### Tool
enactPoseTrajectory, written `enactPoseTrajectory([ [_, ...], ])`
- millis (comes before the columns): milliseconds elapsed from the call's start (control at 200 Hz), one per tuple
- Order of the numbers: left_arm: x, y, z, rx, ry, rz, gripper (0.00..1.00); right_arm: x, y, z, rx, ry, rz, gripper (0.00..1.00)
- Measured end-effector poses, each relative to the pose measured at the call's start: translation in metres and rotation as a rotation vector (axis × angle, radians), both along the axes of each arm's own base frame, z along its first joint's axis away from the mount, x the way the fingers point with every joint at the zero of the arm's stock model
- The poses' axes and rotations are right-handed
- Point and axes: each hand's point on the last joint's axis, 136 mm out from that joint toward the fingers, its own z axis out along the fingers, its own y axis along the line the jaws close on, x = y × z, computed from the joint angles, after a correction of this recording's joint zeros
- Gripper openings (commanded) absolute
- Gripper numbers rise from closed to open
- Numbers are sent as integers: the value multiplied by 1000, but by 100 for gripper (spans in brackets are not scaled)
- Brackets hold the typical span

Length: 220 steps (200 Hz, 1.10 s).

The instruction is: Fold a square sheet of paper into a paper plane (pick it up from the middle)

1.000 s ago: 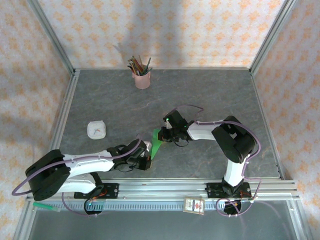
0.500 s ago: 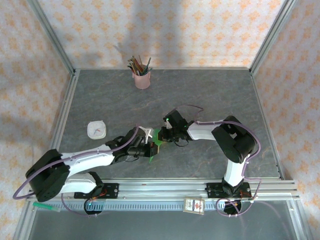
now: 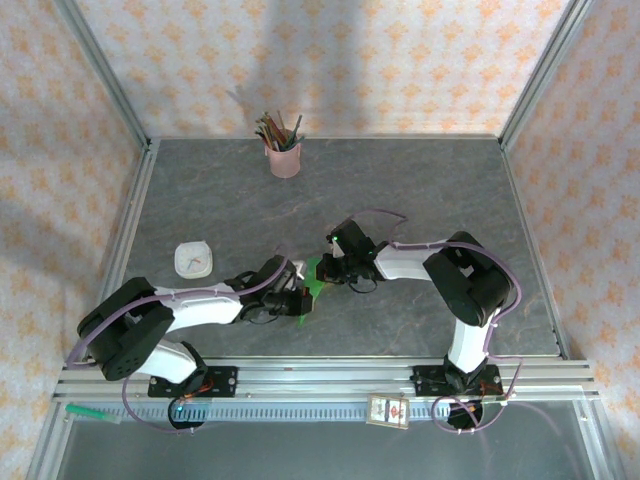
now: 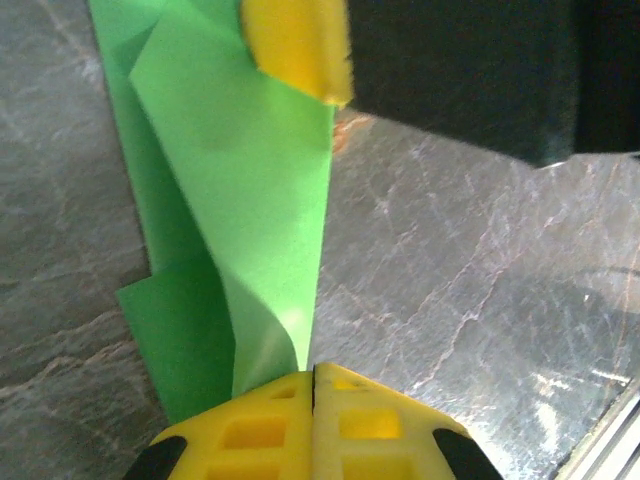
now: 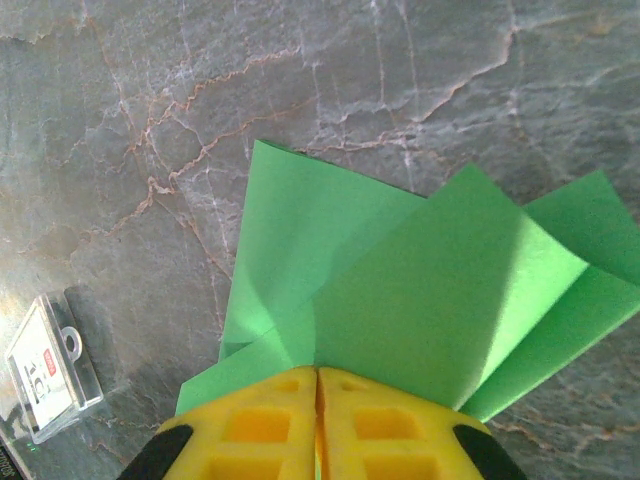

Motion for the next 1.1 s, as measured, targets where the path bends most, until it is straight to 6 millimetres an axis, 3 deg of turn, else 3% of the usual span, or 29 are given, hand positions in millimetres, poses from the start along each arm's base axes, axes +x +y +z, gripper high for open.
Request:
enactPoseTrajectory([
  [891,-6,6,-11,-42,-30,3,0,-1,4,11,17,23,15,18],
  [1101,-6,6,-11,-43,-32,4,0,-6,-4,30,37,9,-3,17],
])
